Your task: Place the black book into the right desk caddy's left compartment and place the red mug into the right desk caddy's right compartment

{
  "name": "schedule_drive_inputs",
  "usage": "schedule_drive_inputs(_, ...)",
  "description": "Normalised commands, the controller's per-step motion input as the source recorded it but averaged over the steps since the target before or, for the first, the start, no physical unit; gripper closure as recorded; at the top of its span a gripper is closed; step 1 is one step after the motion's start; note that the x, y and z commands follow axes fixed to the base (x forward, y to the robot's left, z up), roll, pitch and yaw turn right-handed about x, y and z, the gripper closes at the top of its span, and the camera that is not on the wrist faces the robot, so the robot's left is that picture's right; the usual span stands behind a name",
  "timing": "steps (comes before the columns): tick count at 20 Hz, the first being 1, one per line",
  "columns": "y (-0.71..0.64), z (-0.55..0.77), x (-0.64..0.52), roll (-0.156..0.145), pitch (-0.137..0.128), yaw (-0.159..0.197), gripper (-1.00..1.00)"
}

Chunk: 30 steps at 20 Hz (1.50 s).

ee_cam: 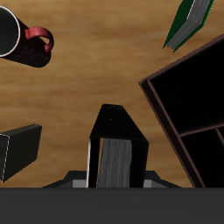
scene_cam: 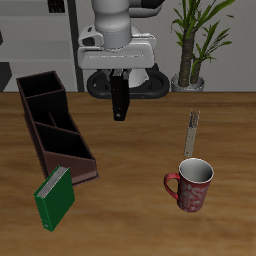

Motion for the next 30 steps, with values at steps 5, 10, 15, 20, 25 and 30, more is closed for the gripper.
schedule_drive_inputs(5, -0.22, 0.37, 0.15, 0.024, 0.071, -0.022, 1.0)
schedule_drive_inputs(10, -0.31, 0.26, 0.14, -0.043, -0.025, 0.006, 1.0)
schedule_drive_inputs(15, -0.26, 0.11, 0.18, -0.059, -0.022, 0.028, 1.0)
schedule_drive_inputs(20, -0.31, 0.06, 0.27, -0.053, 0.004, -0.019, 1.0)
schedule_drive_inputs(25, -0.24, 0.02, 0.15, -0.064, -0.007, 0.016, 1.0)
schedule_drive_inputs(30, -0.27, -0.1, 0.09, -0.039, 0.012, -0.006, 1.0)
